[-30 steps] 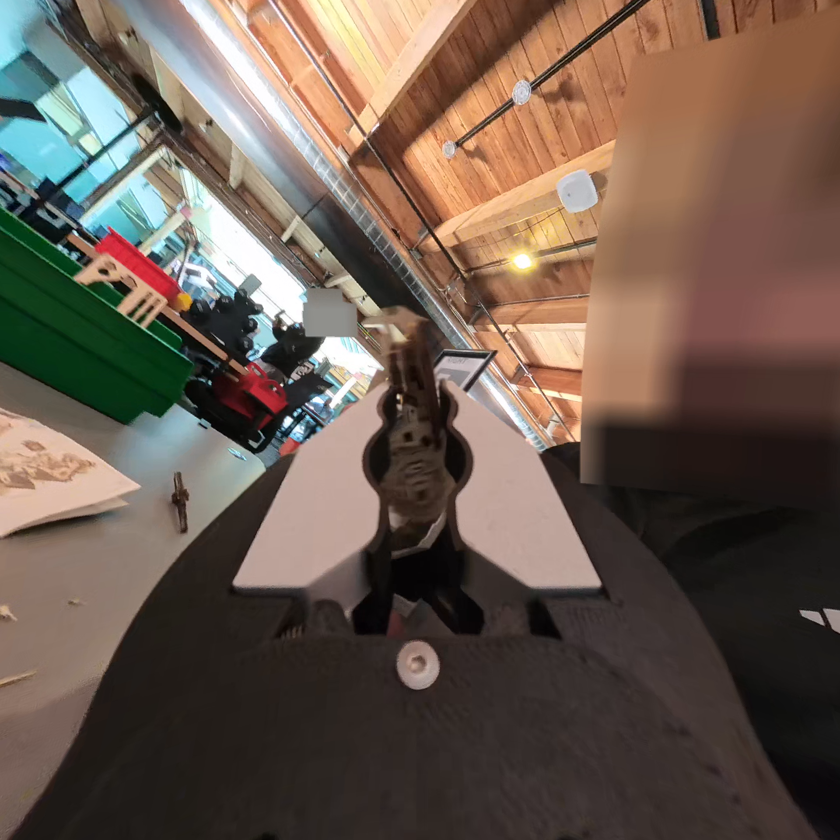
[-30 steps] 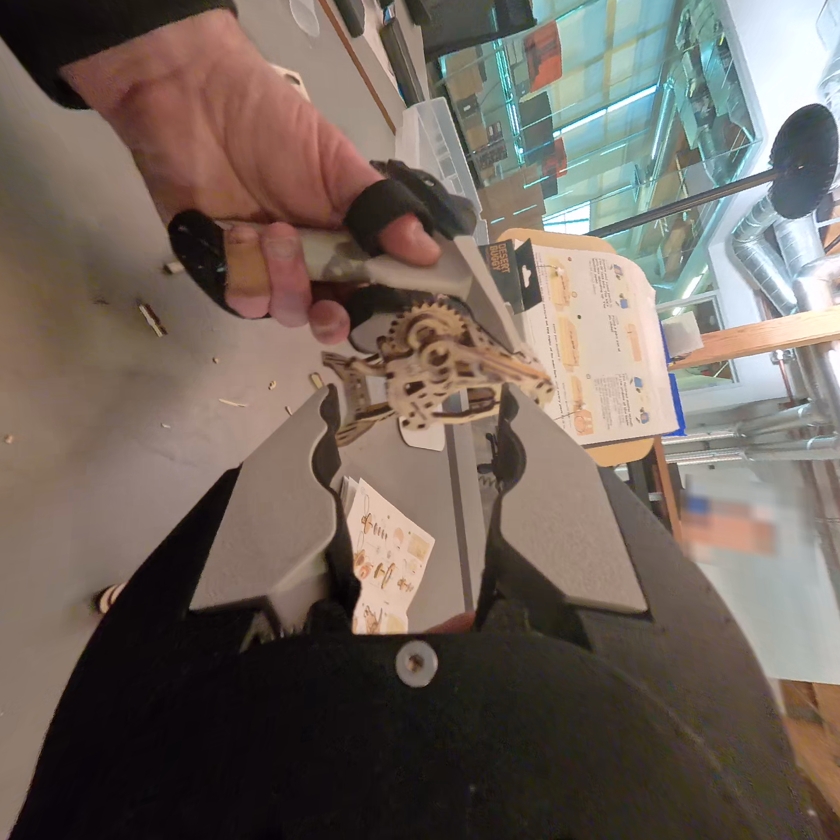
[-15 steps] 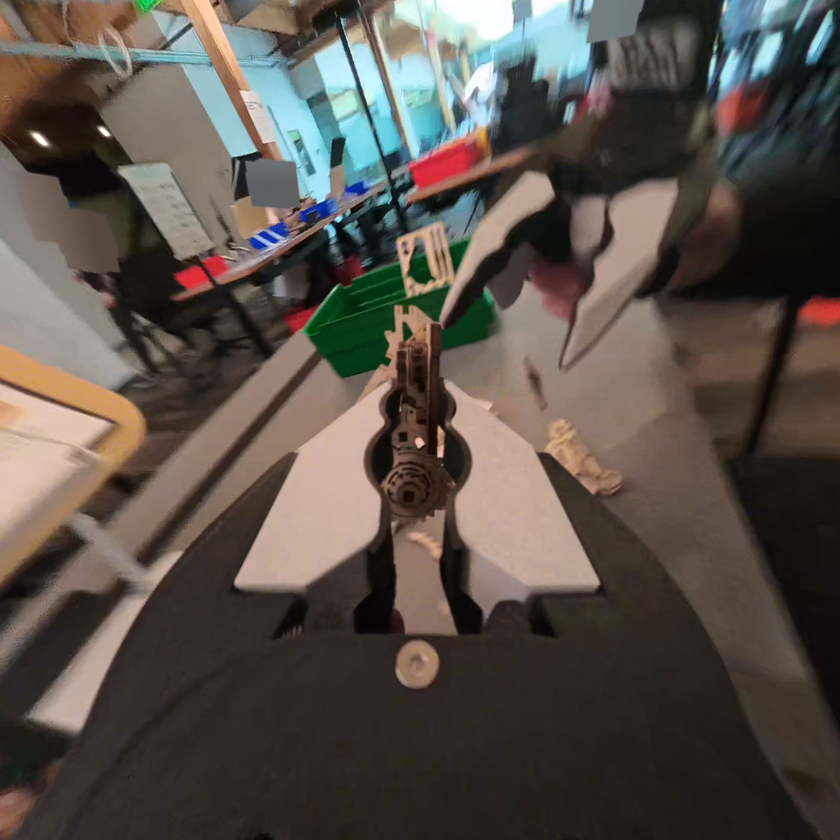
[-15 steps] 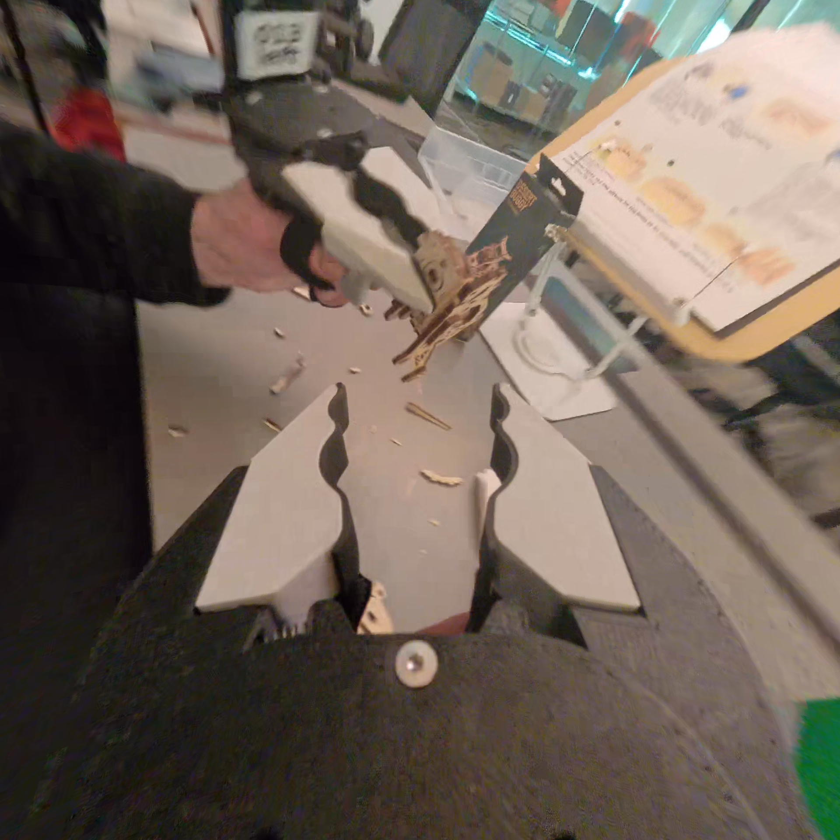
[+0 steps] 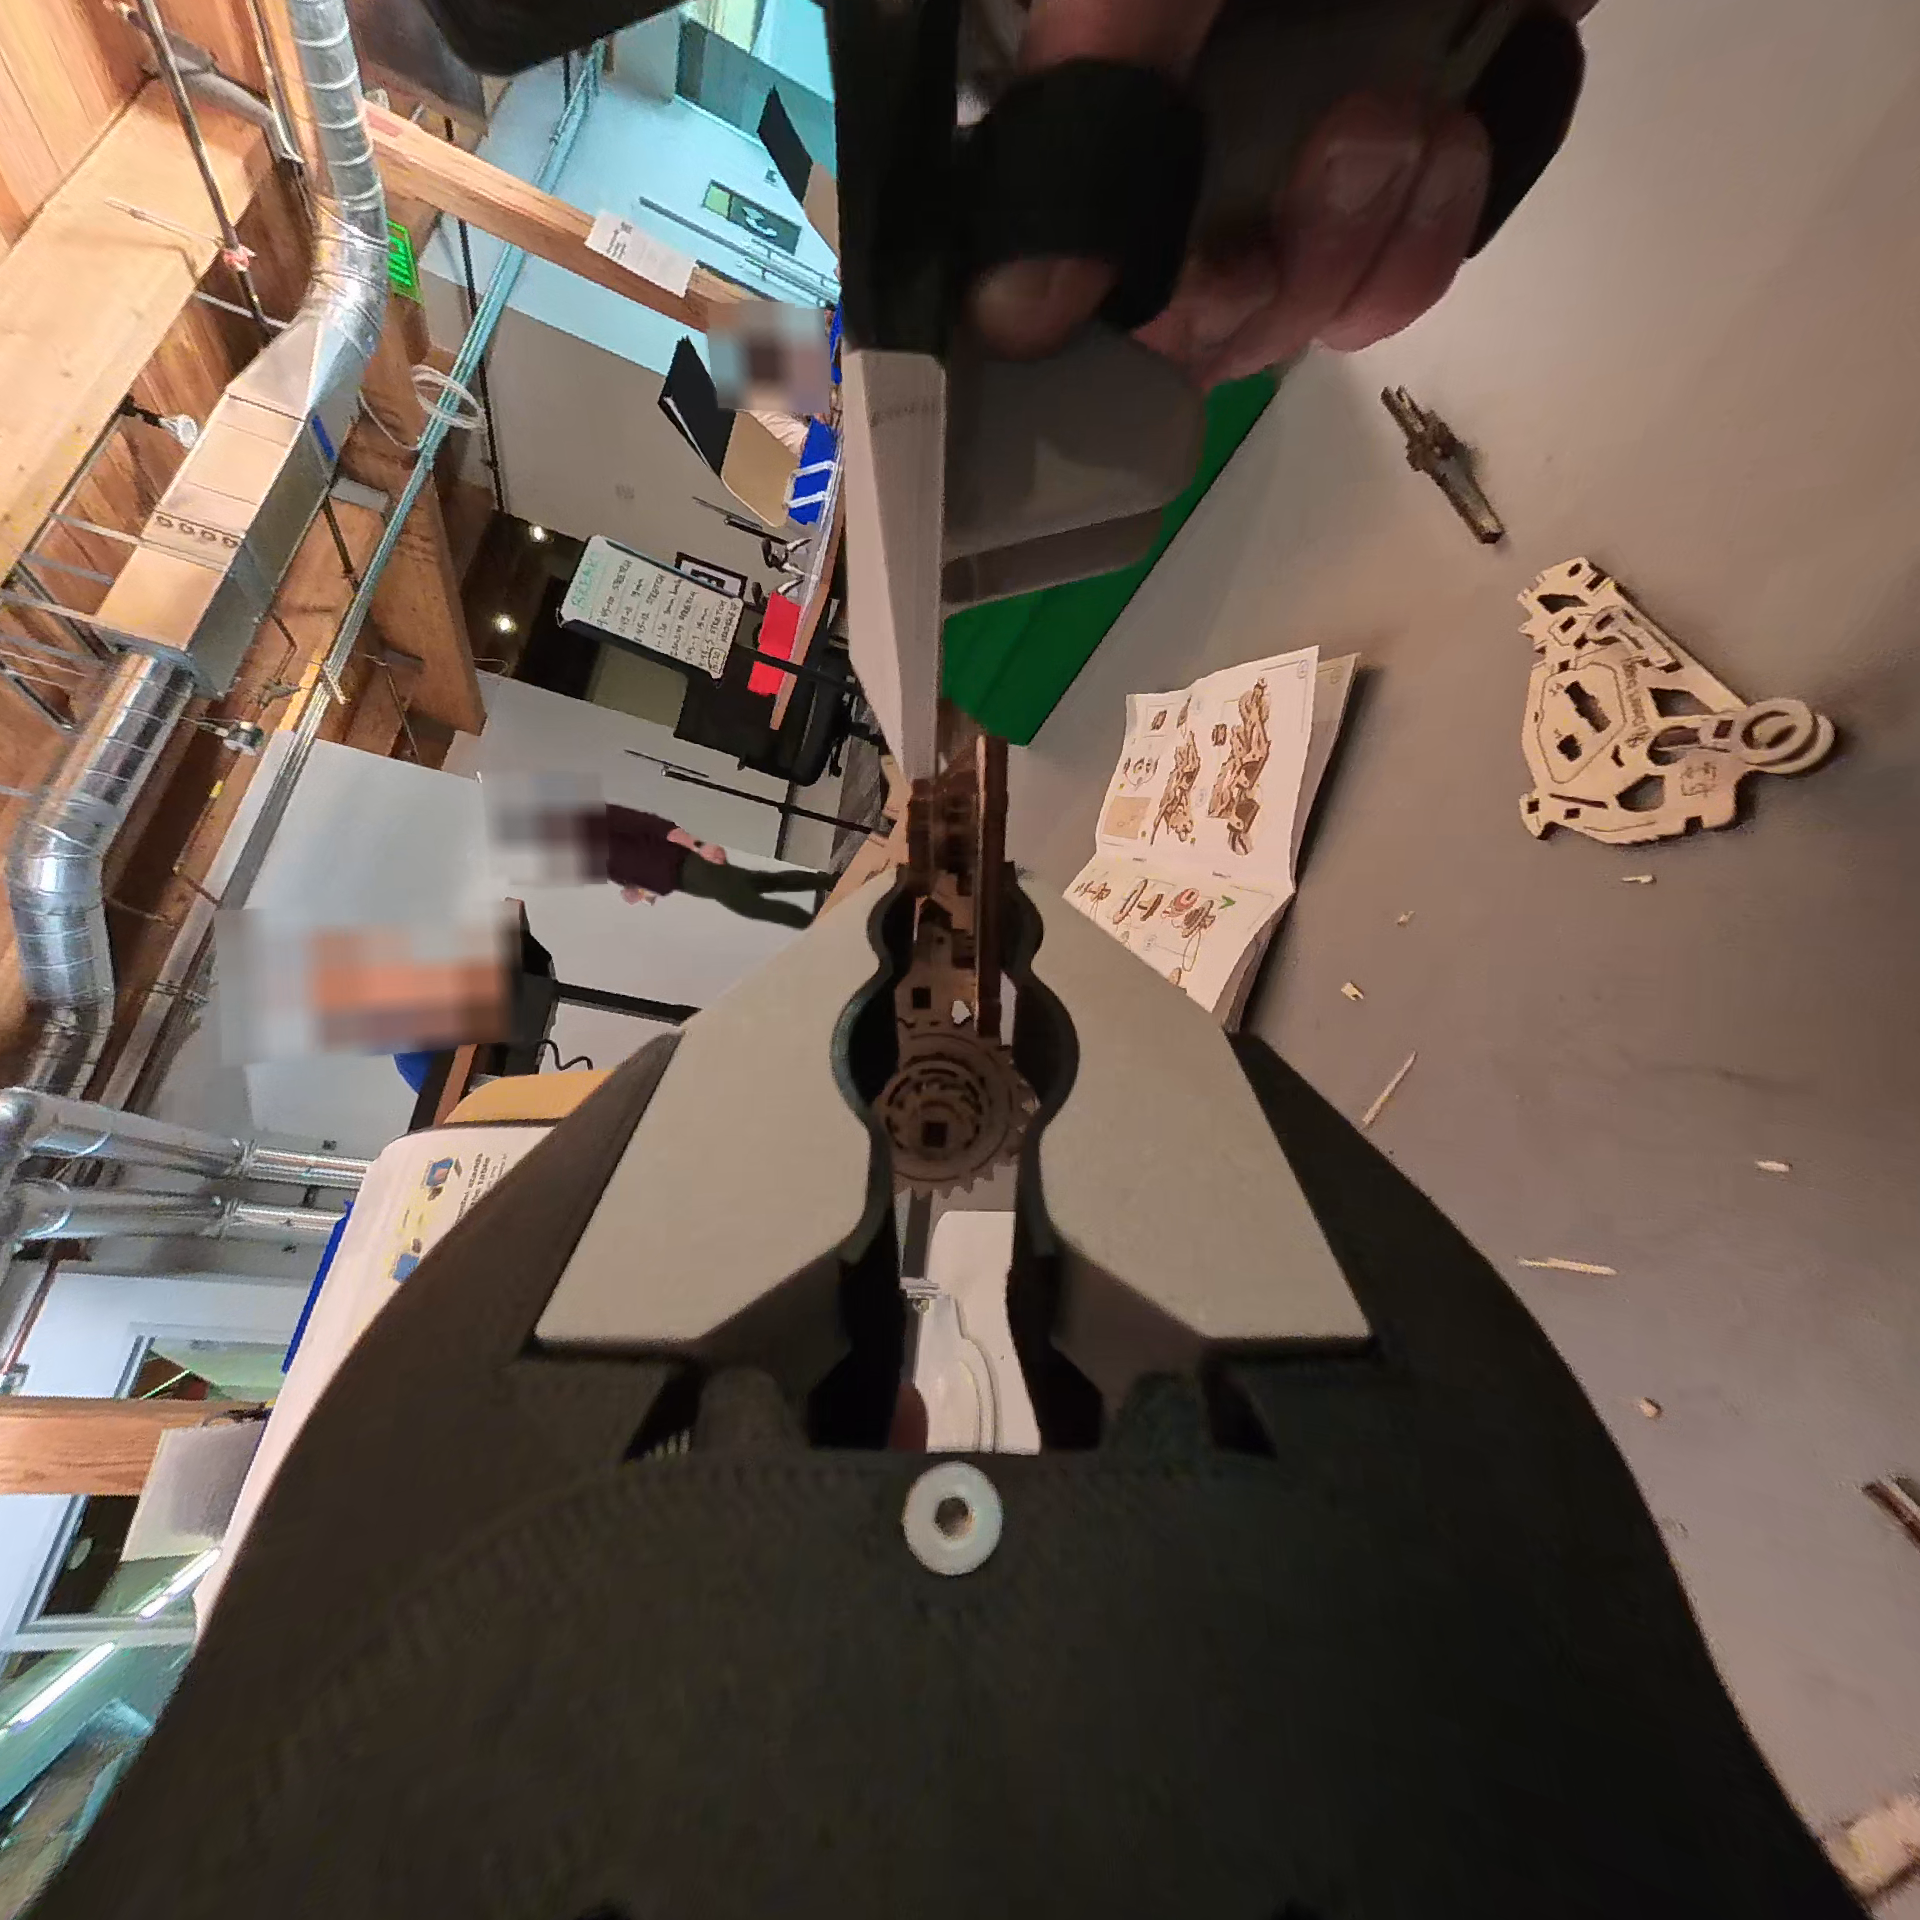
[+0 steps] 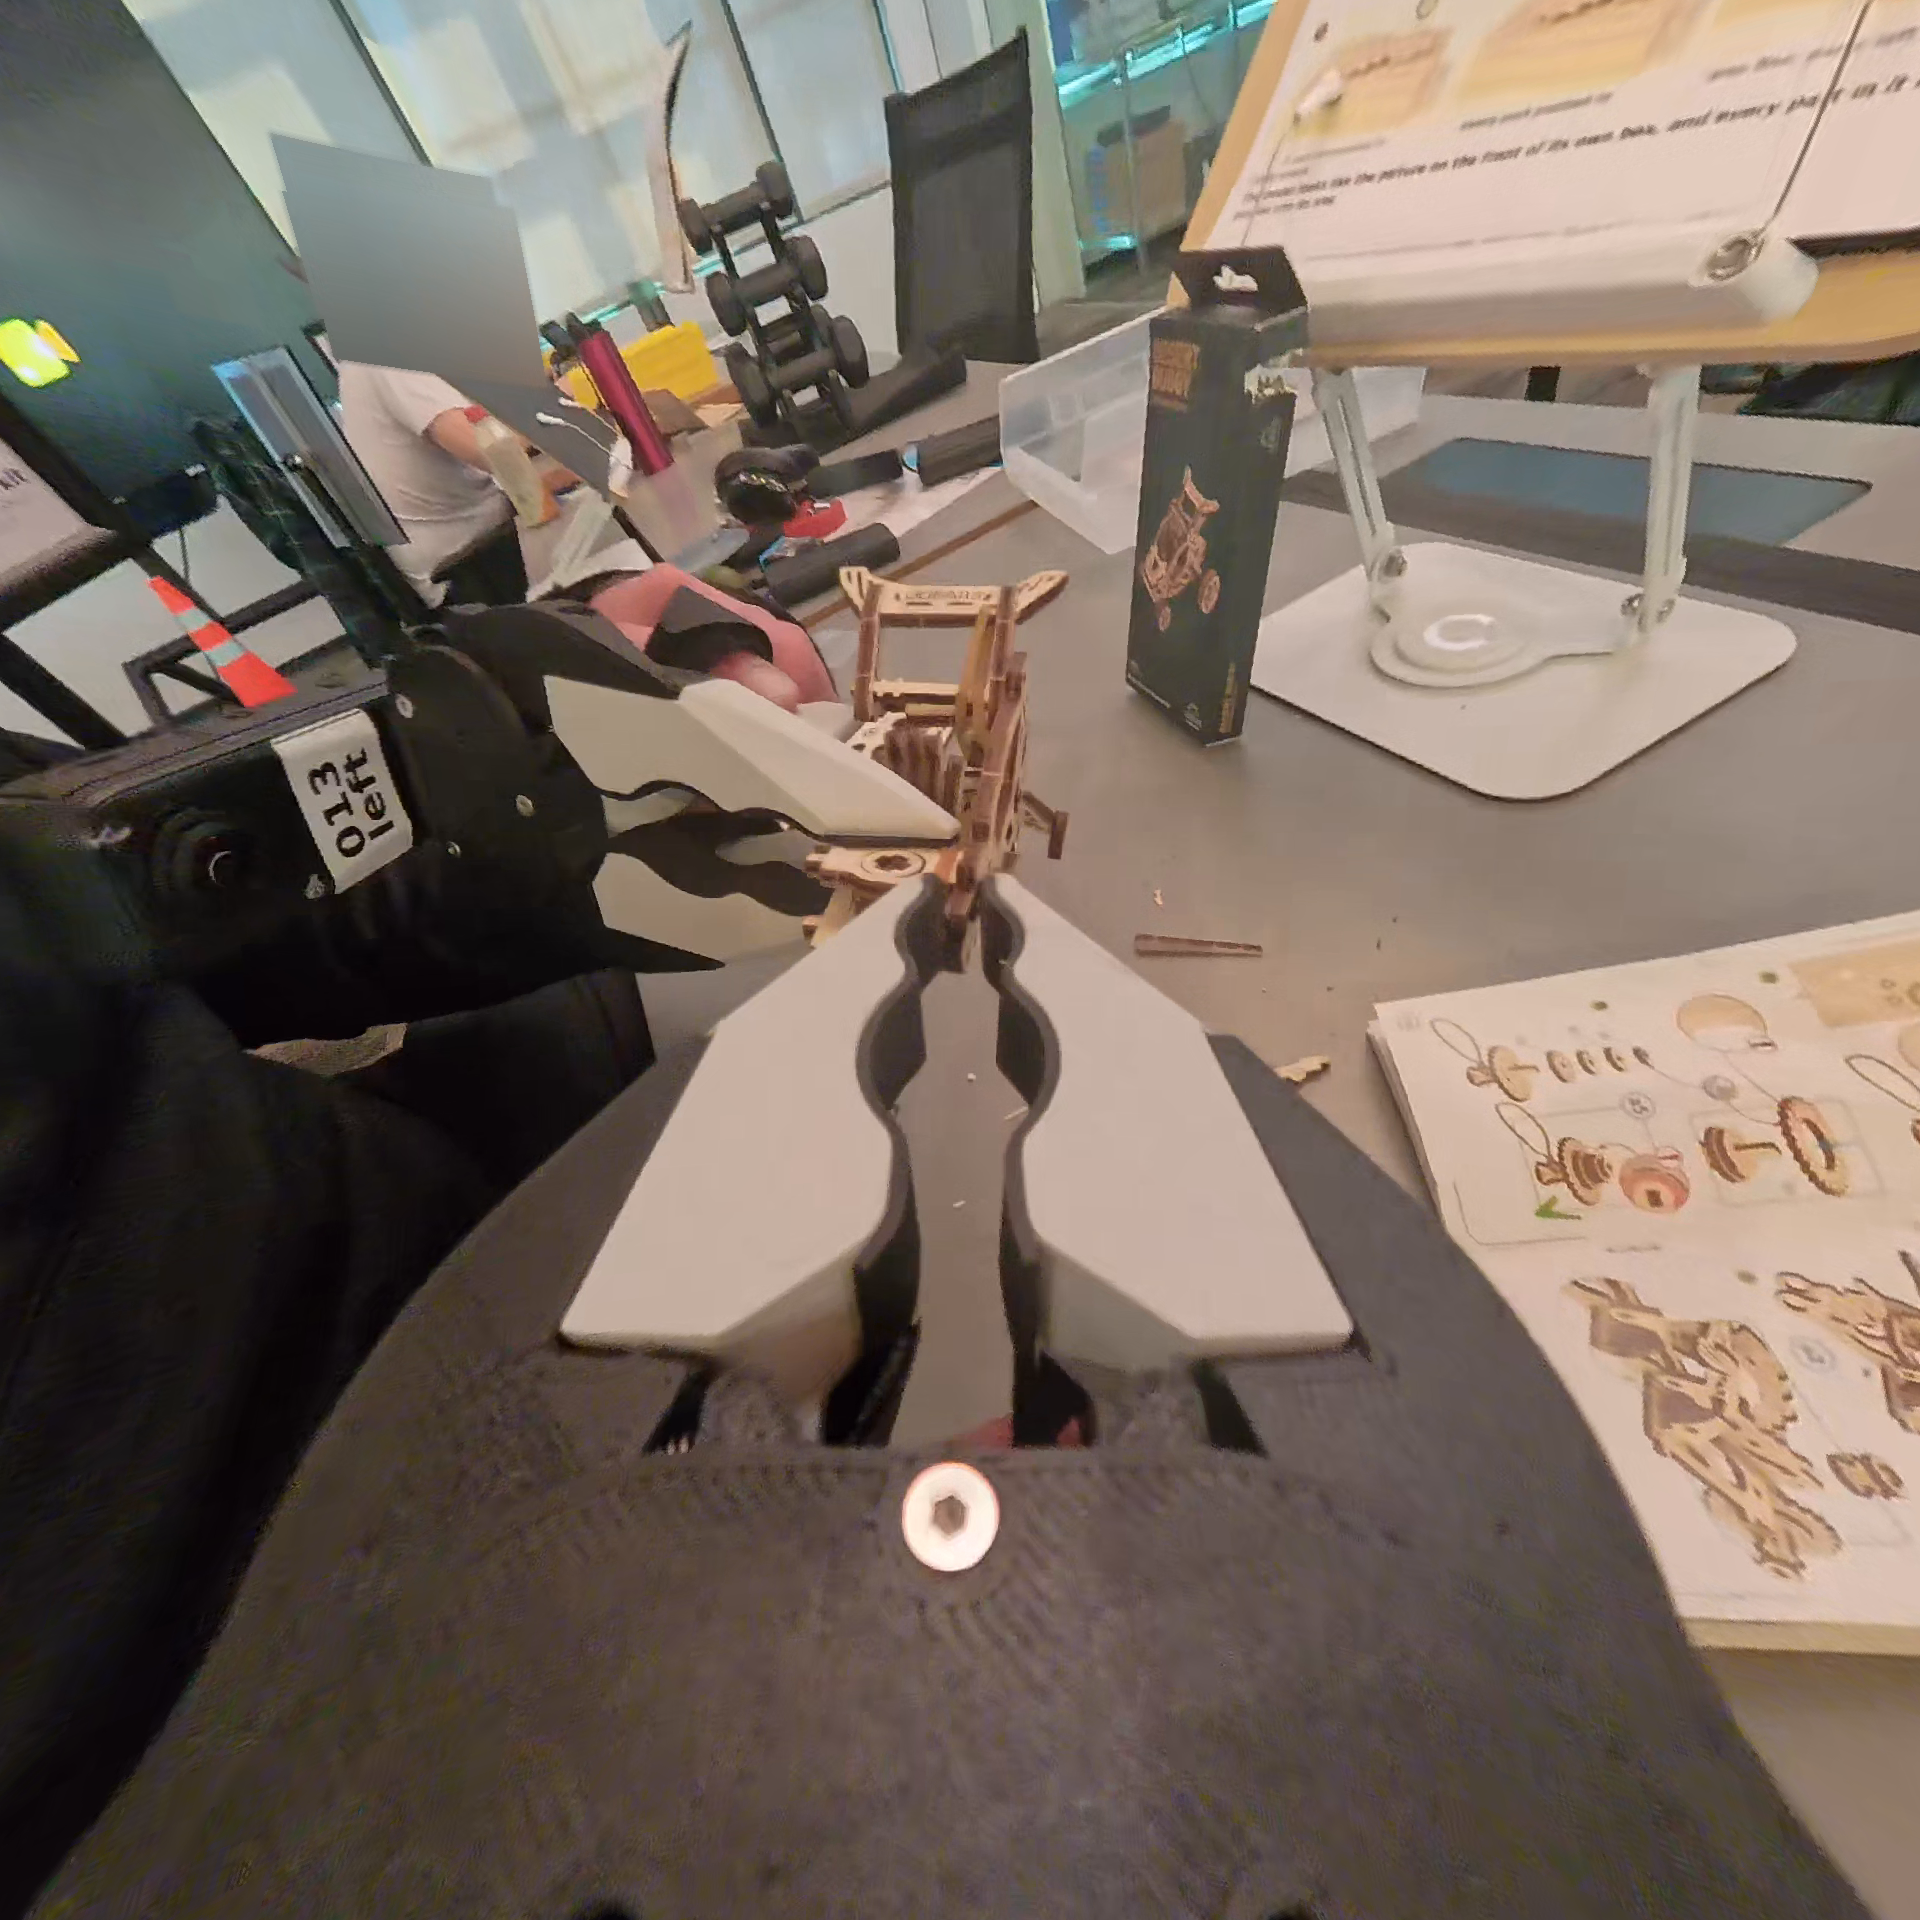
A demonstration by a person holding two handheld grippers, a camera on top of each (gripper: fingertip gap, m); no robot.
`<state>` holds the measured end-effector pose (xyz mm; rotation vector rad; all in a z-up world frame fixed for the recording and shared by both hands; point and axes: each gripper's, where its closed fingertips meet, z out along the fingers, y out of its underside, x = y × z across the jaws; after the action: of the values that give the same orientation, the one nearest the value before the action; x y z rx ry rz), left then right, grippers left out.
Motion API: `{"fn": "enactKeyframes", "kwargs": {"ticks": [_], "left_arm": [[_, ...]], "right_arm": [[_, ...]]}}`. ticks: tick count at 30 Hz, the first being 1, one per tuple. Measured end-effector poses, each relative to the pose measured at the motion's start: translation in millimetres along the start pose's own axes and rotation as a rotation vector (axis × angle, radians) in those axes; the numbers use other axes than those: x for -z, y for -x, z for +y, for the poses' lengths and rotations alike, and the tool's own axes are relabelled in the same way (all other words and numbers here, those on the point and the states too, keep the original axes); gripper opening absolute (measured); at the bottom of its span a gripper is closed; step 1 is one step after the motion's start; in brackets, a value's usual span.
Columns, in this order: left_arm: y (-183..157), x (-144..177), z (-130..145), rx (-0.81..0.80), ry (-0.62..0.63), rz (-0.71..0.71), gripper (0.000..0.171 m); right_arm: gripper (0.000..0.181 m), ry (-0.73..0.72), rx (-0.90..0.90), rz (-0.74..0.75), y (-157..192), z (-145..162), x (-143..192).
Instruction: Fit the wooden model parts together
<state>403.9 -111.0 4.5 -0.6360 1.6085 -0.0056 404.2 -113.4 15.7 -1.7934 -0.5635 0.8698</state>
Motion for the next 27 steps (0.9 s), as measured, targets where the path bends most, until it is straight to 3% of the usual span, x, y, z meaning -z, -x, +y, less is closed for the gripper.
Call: {"fn": "enactKeyframes", "kwargs": {"ticks": [9, 17, 21, 24, 27], "left_arm": [[5.4, -3.3, -2.2, -0.03, 0.012, -0.042, 0.015], [16.5, 13.2, -13.3, 0.007, -0.023, -0.107, 0.029], [22.3, 30.9, -5.3, 0.235, -0.05, -0.102, 0.03], [15.8, 36.6, 11.6, 0.48, -0.086, -0.004, 0.026], [22.0, 39.9, 18.4, 0.707, -0.173, 0.059, 0.048]], "right_arm": [[0.0, -0.075, 0.024, 0.037, -6.2, -5.8, 4.2], [0.0, -0.196, 0.061, 0.067, -13.2, -17.5, 17.4], [0.0, -0.242, 0.195, 0.081, -7.3, -27.2, 27.9], [0.0, -0.266, 0.304, 0.076, 2.1, -34.5, 34.9], [0.0, -0.268, 0.399, 0.07, 9.9, -38.2, 38.5]]}}
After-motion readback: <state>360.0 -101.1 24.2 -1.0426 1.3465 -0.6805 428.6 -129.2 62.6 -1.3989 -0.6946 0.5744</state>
